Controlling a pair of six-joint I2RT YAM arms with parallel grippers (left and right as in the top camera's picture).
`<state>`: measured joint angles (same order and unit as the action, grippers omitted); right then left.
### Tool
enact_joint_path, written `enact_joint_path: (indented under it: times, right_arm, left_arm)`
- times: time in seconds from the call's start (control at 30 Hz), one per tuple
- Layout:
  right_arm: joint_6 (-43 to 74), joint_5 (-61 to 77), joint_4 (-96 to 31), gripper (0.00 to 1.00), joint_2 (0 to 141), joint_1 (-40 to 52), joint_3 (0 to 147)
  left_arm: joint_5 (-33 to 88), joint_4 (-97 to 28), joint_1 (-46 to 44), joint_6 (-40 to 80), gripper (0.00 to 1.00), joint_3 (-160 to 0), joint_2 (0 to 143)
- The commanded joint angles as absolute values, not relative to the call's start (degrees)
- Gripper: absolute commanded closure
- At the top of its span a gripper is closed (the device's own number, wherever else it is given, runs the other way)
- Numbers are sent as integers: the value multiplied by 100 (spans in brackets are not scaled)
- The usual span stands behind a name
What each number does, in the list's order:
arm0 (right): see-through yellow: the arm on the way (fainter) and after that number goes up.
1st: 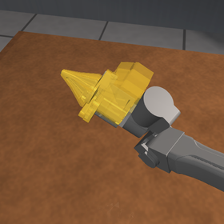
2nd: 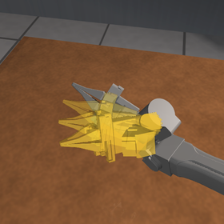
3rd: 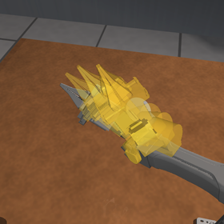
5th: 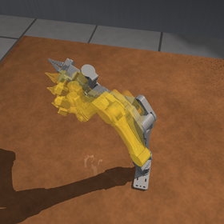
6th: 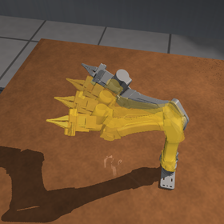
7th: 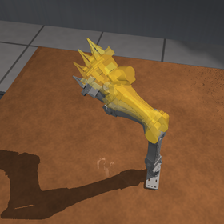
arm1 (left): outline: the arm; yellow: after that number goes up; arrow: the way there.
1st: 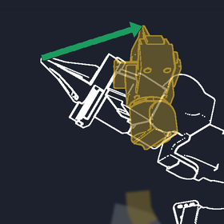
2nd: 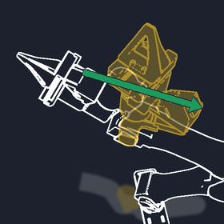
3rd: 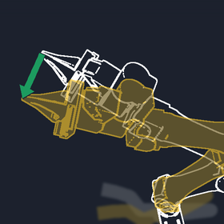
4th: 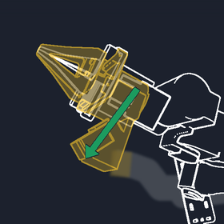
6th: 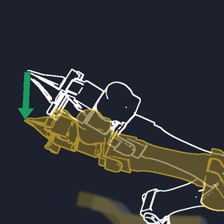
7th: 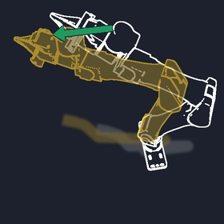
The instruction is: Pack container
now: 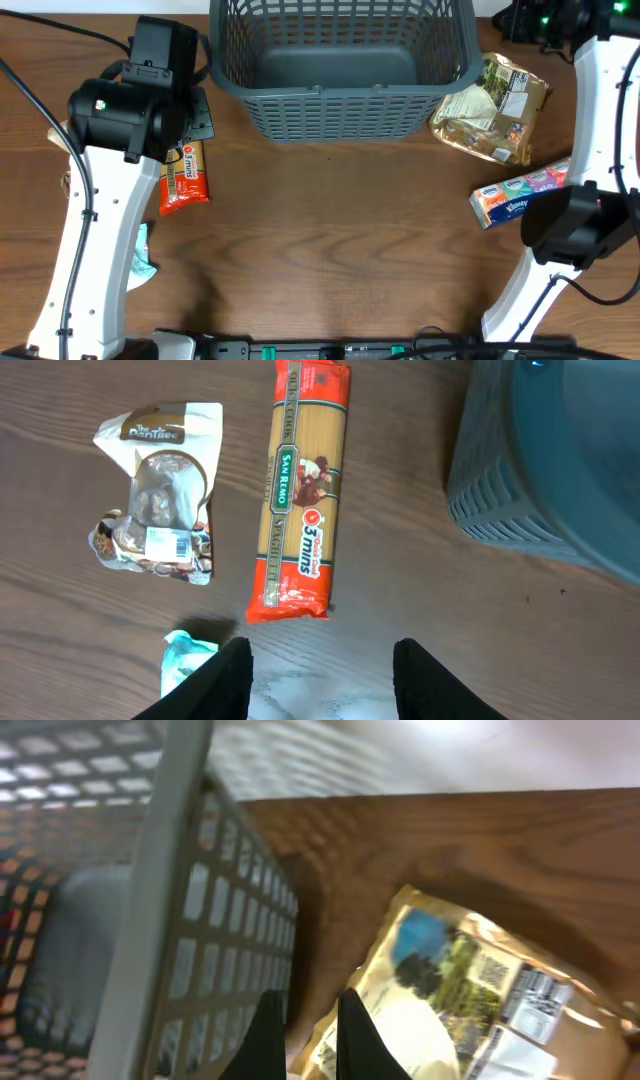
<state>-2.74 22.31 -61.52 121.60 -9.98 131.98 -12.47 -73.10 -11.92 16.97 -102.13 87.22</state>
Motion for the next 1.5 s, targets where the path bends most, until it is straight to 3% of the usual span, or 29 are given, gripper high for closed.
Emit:
enact_joint_path:
  times: [0.0,0.93,0.97,1.1,1.17,1.47]
  right_arm:
    - [-757,2823,-6149,99,12197,-893,13109]
    - [-1151,2995,-6257,97,12197,-454,13107]
    - [-1015,2779,-6259,86,12197,-462,13107]
    - [-213,1461,-6289,20,12193,-576,13109]
    - [-14,1015,-6329,1,12164,-670,13113]
    - [1164,-722,-7004,1,11295,-1271,13373]
  left_arm:
    - [-1354,-7330,-1175,1787,55,-10309,8696]
    - [-1358,-7341,-1175,1767,55,-10309,8696]
    - [-1361,-7352,-1175,1752,54,-10309,8696]
    - [-1426,-7352,-1173,1619,43,-10309,8689]
    - [-1444,-7349,-1168,1619,41,-10309,8676]
    - [-1601,-7349,-928,1619,36,-10309,8213]
